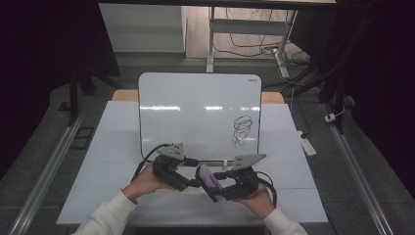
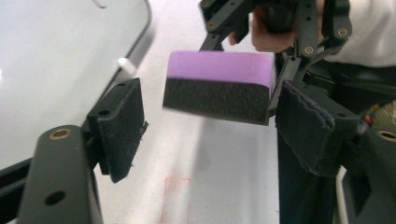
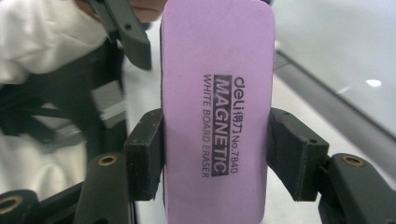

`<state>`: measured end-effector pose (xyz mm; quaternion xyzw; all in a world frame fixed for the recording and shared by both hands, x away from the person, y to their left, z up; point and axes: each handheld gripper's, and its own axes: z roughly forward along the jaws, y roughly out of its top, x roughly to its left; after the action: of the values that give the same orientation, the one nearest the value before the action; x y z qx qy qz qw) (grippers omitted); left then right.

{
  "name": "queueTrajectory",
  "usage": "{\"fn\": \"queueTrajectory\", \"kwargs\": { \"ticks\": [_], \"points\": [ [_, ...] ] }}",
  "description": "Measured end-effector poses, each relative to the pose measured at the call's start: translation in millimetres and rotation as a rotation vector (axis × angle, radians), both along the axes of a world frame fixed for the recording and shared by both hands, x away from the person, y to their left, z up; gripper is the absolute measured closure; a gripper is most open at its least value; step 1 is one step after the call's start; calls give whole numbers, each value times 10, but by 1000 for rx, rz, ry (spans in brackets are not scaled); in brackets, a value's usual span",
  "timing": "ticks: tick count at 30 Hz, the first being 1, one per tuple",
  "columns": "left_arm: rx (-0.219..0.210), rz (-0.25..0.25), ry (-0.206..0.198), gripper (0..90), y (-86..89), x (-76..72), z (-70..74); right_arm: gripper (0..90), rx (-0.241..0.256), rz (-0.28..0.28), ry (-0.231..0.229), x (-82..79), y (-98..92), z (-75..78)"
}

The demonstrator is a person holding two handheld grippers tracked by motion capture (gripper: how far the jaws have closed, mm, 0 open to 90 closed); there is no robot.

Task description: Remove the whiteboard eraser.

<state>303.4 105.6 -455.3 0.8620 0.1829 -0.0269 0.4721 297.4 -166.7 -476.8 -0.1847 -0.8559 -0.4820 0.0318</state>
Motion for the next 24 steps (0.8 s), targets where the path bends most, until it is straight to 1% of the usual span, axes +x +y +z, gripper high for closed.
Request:
{"fn": "queueTrajectory", "kwargs": {
  "ticks": [1,2,4,5,6,8,12,16,17,18,19,24],
  "points": [
    [2,20,4,236,25,-8,-4,404,-8,-15,-20,-5,-5,7],
    [9,43,7,234,54,-19,-12,403,-23,-48,-62,-19,-18,25],
    [32,90,8,232,112,-49,-35,403,-30,-75,-92,-26,-32,40],
    [40,117,5,232,162,-76,-58,403,-30,-75,-92,-26,-32,40],
    [46,141,6,232,204,-98,-78,404,-36,-92,-111,-28,-44,49],
    [57,193,1,232,291,-145,-116,403,-41,-113,-131,-25,-64,56],
    [71,278,-1,232,470,-232,-184,403,-37,-151,-159,-19,-106,69],
    [95,366,-18,223,676,-353,-263,403,-36,-195,-208,-21,-154,90],
    [98,385,-18,214,731,-386,-288,403,-40,-219,-233,-23,-176,106],
    [99,396,-14,214,770,-411,-308,403,-40,-219,-233,-23,-176,106],
    [100,415,-8,210,838,-453,-341,403,-40,-226,-243,-23,-183,111],
    [116,492,1,204,1068,-589,-444,404,-44,-279,-291,-32,-225,142]
  ]
}}
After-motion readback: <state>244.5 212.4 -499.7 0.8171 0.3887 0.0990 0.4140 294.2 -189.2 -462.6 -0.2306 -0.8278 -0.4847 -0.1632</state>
